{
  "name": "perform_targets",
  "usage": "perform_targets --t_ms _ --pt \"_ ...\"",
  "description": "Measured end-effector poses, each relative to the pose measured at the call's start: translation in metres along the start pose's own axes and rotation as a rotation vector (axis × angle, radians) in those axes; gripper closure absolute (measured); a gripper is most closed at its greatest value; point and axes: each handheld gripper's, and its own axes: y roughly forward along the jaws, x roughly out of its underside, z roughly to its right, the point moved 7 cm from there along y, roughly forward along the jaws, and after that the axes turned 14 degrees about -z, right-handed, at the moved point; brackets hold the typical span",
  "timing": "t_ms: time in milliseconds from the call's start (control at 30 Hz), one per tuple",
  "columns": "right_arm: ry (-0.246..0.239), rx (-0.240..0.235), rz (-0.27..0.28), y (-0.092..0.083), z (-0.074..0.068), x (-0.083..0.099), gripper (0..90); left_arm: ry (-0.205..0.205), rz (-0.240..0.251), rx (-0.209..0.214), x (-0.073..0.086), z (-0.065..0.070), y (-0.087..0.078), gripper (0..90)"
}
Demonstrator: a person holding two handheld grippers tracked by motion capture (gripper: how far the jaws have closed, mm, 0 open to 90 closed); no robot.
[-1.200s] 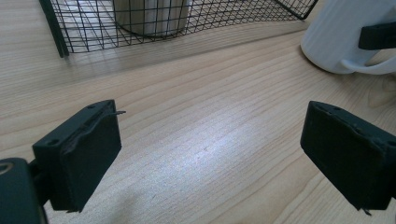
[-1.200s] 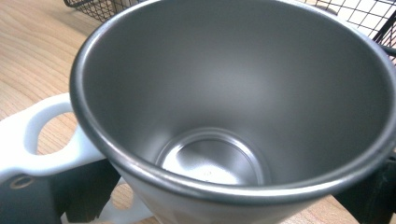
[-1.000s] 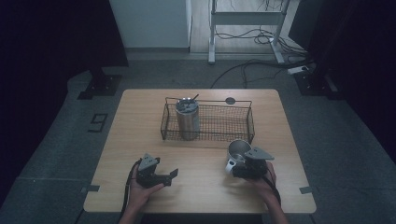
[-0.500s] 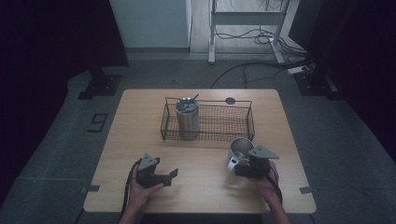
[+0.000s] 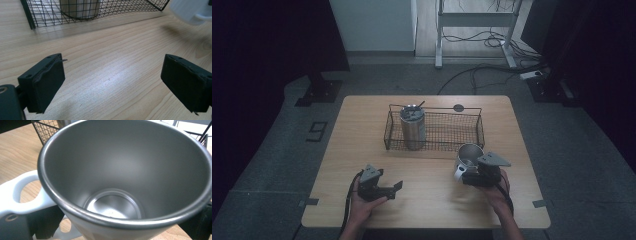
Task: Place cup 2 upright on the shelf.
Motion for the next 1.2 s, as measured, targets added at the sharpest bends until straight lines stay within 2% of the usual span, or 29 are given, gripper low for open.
perform_targets --t_ms 300,600,1200 --pt "0.004 0.009 0.009 -0.006 0.003 -0.008 8.0 0.0 -0.002 0.0 0.0 0.0 0.0 5.3" --pt "-0.008 0.013 0.027 -0.012 0.004 -0.027 8.0 0.0 -0.003 0.002 0.001 0.001 0.001 5.3" --pt "-0.021 0.018 0.044 -0.009 0.003 -0.054 8.0 -0.004 0.001 0.003 0.0 -0.001 -0.001 5.4"
